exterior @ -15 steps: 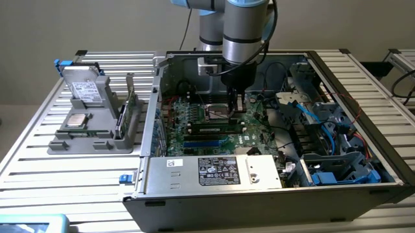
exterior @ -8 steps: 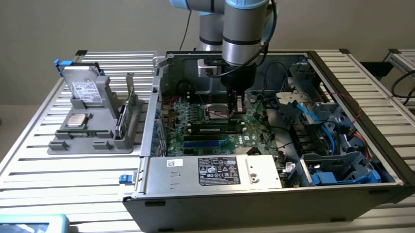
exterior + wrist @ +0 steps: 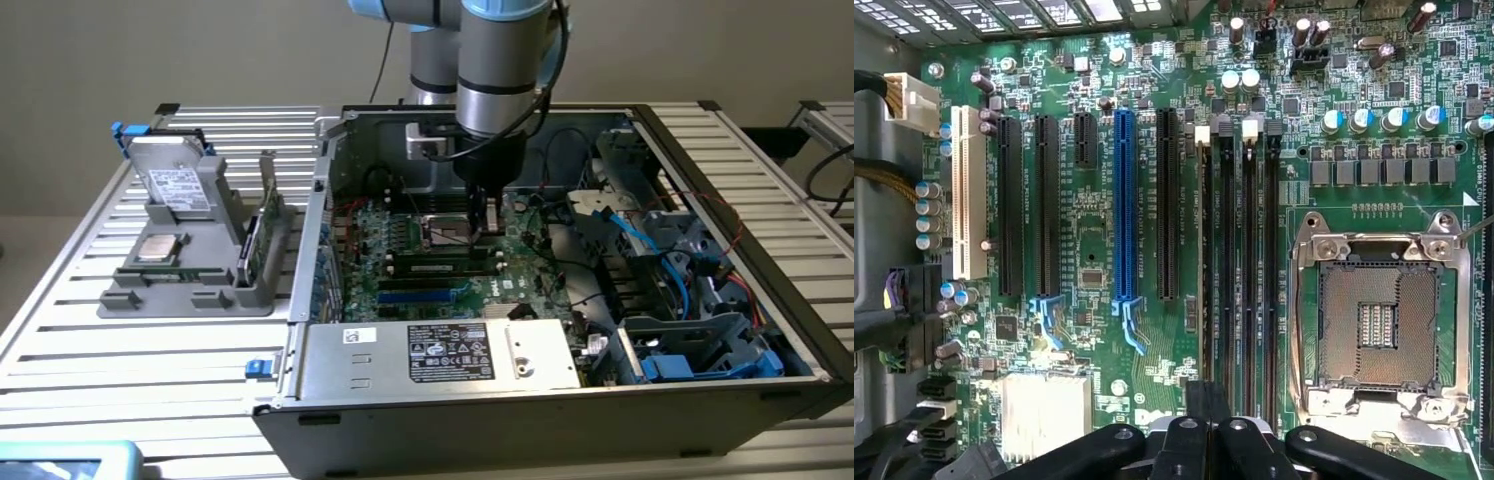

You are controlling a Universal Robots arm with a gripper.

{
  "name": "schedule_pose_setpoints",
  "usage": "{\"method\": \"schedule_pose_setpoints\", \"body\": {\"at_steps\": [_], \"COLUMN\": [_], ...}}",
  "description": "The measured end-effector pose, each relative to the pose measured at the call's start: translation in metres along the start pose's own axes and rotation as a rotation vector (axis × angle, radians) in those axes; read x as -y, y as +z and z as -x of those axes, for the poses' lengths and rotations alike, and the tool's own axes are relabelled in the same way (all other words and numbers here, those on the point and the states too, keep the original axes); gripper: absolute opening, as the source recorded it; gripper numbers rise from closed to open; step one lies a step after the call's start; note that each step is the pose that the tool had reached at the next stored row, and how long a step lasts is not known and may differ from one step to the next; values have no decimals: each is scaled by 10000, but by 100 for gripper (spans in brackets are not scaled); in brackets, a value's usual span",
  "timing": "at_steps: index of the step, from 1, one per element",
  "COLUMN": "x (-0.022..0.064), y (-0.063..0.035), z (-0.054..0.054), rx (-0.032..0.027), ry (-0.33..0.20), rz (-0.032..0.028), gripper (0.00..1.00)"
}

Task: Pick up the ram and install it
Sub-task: 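Press down the ram until it locks into place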

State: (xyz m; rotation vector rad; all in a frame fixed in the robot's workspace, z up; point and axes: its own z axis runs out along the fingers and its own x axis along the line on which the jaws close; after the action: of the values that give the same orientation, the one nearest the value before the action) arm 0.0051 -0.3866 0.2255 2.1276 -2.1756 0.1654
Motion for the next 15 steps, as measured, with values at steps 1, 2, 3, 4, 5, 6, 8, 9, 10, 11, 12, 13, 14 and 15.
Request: {"method": "schedule_pose_setpoints", "body": {"at_steps": [1, 2, 3, 4, 5, 6, 8, 9, 10, 11, 12, 13, 14, 15], "x": [-12, -30, -54, -85, -120, -161, -248, -293, -337, -382, -431, -475, -521, -564], "y": [-24, -44, -57, -64, -69, -70, -72, -72, -72, -72, -73, -72, -71, -69], "z": [-4, -9, -12, -13, -15, -16, -18, -19, -20, -21, -22, -23, -24, -25], "rx": [-6, -15, -17, -16, -17, -16, -18, -17, -17, -17, -17, -17, -17, -16], "ry": [-1, -5, -4, -5, -5, -5, -5, -4, -3, -4, -1, 1, 2, 4], "rz": [-2, 0, 0, -1, 0, 0, 0, -5, -10, -17, -26, -38, -50, -64], "gripper": [11, 11, 11, 11, 11, 11, 11, 11, 11, 11, 11, 11, 11, 11]}}
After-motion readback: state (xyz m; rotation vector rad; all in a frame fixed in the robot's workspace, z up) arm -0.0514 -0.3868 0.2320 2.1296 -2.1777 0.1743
